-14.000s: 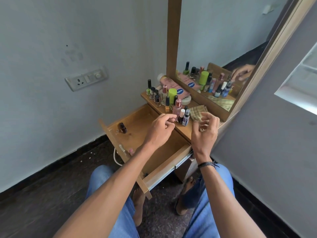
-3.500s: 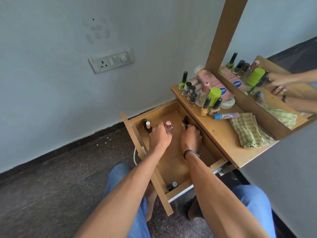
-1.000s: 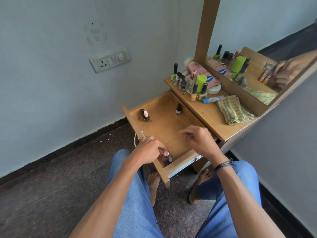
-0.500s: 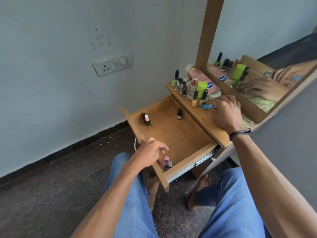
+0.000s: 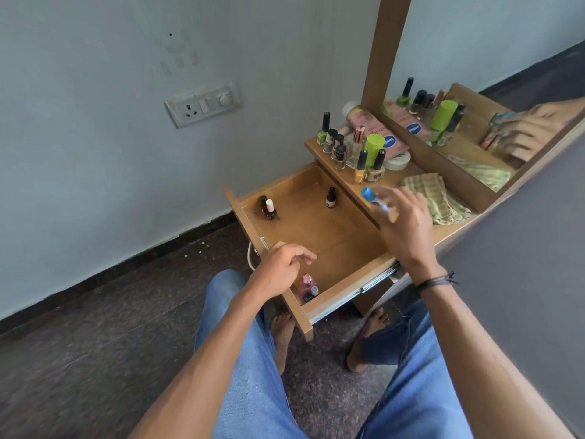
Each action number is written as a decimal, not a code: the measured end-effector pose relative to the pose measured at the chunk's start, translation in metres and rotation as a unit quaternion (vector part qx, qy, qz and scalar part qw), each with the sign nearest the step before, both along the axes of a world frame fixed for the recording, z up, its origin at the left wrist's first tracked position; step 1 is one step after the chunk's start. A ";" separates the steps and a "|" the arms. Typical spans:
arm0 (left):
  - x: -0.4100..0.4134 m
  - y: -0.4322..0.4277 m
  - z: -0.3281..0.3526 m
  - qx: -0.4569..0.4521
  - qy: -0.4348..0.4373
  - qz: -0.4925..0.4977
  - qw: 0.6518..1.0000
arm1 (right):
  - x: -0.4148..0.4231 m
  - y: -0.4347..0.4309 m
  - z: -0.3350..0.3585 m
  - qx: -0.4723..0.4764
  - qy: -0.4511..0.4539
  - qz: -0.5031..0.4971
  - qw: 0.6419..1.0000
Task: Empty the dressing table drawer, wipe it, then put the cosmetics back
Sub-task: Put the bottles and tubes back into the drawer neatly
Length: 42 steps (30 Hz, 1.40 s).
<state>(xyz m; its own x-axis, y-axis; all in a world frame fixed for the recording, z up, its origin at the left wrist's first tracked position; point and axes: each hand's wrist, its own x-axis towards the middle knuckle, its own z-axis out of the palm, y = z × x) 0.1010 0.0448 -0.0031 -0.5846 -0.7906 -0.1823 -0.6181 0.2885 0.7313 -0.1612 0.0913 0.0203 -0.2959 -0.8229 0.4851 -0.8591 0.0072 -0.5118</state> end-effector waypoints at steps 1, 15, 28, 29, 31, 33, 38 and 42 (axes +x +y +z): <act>0.000 0.000 0.001 0.010 0.006 0.004 1.000 | 0.012 0.007 -0.003 0.014 -0.031 0.015 0.999; 0.011 -0.009 -0.005 -0.047 0.097 0.111 0.988 | 0.067 0.019 -0.045 0.212 -0.253 0.093 0.939; 0.019 -0.052 0.014 -0.076 -0.199 -0.042 0.976 | 0.101 -0.024 -0.060 0.310 -0.073 0.207 0.925; 0.017 -0.052 0.017 -0.069 -0.221 -0.056 0.971 | 0.102 -0.026 -0.061 0.315 -0.071 0.213 0.922; 0.012 -0.053 0.020 -0.052 -0.252 -0.072 0.964 | 0.103 -0.029 -0.064 0.321 -0.069 0.220 0.919; 0.009 -0.056 0.021 -0.042 -0.264 -0.077 0.961 | 0.103 -0.032 -0.066 0.324 -0.072 0.224 0.916; 0.007 -0.060 0.015 -0.042 -0.255 -0.061 0.964 | 0.104 -0.036 -0.067 0.342 -0.119 0.232 0.903; 0.010 -0.061 0.009 -0.045 -0.240 -0.041 0.969 | 0.103 -0.037 -0.068 0.348 -0.168 0.221 0.895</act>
<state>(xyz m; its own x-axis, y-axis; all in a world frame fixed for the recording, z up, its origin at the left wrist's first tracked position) 0.1113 -0.0163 0.0056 -0.5105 -0.7705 -0.3817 -0.8533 0.3993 0.3353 -0.0579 0.0543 -0.0480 0.1001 -0.9638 -0.2471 -0.6553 0.1230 -0.7453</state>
